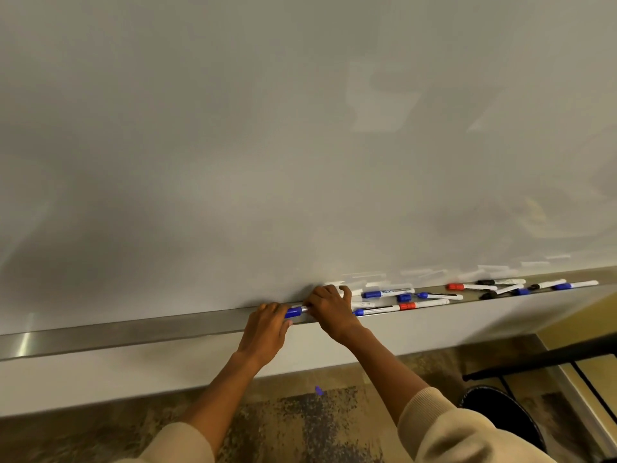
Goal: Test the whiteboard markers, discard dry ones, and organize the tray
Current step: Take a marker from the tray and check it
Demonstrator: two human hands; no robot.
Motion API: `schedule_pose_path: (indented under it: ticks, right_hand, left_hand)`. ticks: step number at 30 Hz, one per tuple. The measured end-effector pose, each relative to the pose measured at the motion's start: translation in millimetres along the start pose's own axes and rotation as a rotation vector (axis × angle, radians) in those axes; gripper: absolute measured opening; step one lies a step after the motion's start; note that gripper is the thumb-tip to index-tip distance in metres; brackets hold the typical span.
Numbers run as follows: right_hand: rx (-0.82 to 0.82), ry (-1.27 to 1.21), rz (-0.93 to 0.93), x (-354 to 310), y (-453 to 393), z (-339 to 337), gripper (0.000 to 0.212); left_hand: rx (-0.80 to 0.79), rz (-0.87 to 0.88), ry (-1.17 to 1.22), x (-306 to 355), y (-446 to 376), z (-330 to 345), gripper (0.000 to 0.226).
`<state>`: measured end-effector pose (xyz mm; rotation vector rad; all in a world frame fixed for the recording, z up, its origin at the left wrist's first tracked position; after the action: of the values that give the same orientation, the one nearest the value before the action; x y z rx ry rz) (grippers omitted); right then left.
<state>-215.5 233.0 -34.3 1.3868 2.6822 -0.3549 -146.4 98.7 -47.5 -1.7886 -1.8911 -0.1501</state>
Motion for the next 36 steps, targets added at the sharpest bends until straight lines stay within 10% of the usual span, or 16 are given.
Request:
schedule_pose_path:
  ticks: [11, 19, 36]
  right_hand:
    - [0.389, -0.216, 0.286, 75, 29, -91, 0.041]
    - [0.493, -1.021, 0.906, 131, 76, -129, 0.052]
    - [0.76, -1.17, 0.906, 197, 123, -226, 0.049]
  left_hand:
    - [0.056, -0.002, 0.135, 74, -22, -1, 0.021]
    - [0.121, -0.055, 0.512, 157, -37, 1, 0.012]
    - [0.082, 0.094, 0.669, 323, -69, 3, 0.033]
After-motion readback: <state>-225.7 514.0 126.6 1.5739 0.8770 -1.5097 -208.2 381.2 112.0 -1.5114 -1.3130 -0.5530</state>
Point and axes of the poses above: each hand's wrist, its own y-axis away from the middle knuckle, its own z-axis out of the palm, x = y × z, the point moved 6 cm from there along -y, towards the middle knuckle, and after that the axes turned 14 degrees about x, right-handed, at the moved point
